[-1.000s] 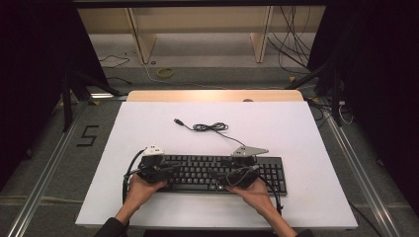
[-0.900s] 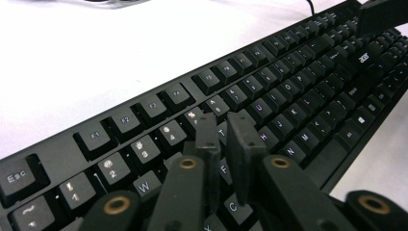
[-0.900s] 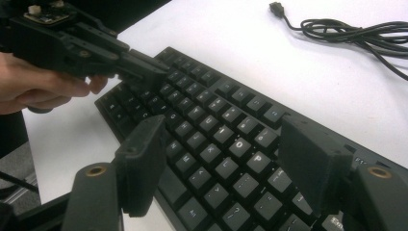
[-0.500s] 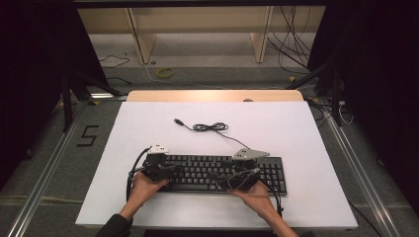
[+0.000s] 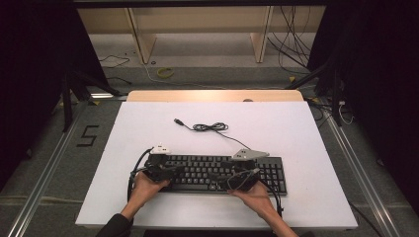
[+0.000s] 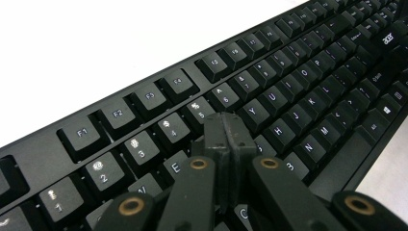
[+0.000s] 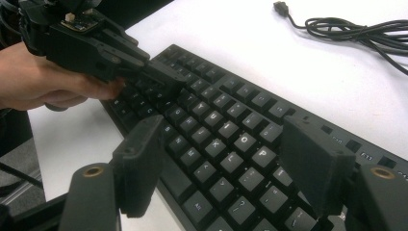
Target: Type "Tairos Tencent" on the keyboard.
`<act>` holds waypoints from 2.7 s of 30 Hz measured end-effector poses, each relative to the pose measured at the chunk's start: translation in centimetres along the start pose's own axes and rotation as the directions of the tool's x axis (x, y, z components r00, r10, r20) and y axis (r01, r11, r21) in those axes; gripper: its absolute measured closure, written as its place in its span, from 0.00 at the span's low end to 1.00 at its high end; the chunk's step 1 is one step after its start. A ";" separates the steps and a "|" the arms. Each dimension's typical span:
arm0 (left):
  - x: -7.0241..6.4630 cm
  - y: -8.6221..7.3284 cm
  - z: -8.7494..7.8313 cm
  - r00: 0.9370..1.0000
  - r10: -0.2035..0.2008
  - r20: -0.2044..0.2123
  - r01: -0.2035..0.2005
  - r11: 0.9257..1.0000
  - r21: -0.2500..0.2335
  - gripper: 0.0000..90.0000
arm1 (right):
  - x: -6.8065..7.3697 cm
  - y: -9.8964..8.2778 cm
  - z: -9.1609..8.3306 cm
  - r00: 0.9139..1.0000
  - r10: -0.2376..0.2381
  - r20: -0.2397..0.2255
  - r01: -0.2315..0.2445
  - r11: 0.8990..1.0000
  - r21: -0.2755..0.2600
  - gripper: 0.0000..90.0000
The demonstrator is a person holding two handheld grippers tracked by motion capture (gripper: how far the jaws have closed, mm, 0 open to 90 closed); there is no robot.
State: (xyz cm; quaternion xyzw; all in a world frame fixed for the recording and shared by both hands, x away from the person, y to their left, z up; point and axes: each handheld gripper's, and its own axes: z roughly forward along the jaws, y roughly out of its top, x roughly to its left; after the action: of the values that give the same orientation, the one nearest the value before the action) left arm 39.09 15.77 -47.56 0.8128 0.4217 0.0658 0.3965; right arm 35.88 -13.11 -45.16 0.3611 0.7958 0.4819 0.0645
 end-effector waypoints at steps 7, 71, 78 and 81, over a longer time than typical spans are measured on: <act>0.2 -0.2 0.3 1.000 -0.010 0.001 0.010 1.000 0.000 0.99 | 0.1 0.0 0.1 1.000 -0.002 -0.002 0.002 1.000 0.003 0.37; -0.8 -1.9 -4.6 0.995 0.008 0.102 0.019 0.964 -0.264 0.35 | -0.5 1.2 1.9 0.998 -0.017 0.067 0.013 0.999 0.048 0.75; -0.6 -2.5 -4.9 0.995 0.000 0.098 0.026 0.962 -0.271 0.34 | -0.4 1.3 2.9 0.997 -0.033 0.073 0.027 0.996 0.083 0.91; -0.4 -2.7 -5.1 0.996 -0.005 0.094 0.030 0.961 -0.273 0.34 | -0.4 1.3 3.3 0.996 -0.039 0.076 0.031 0.994 0.100 0.95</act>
State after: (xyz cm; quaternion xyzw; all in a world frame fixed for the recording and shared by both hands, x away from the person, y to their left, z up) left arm 34.88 19.36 -45.85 0.7484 0.3968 0.0821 0.5250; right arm 38.35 -10.66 -45.99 0.3684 0.8217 0.4263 0.0858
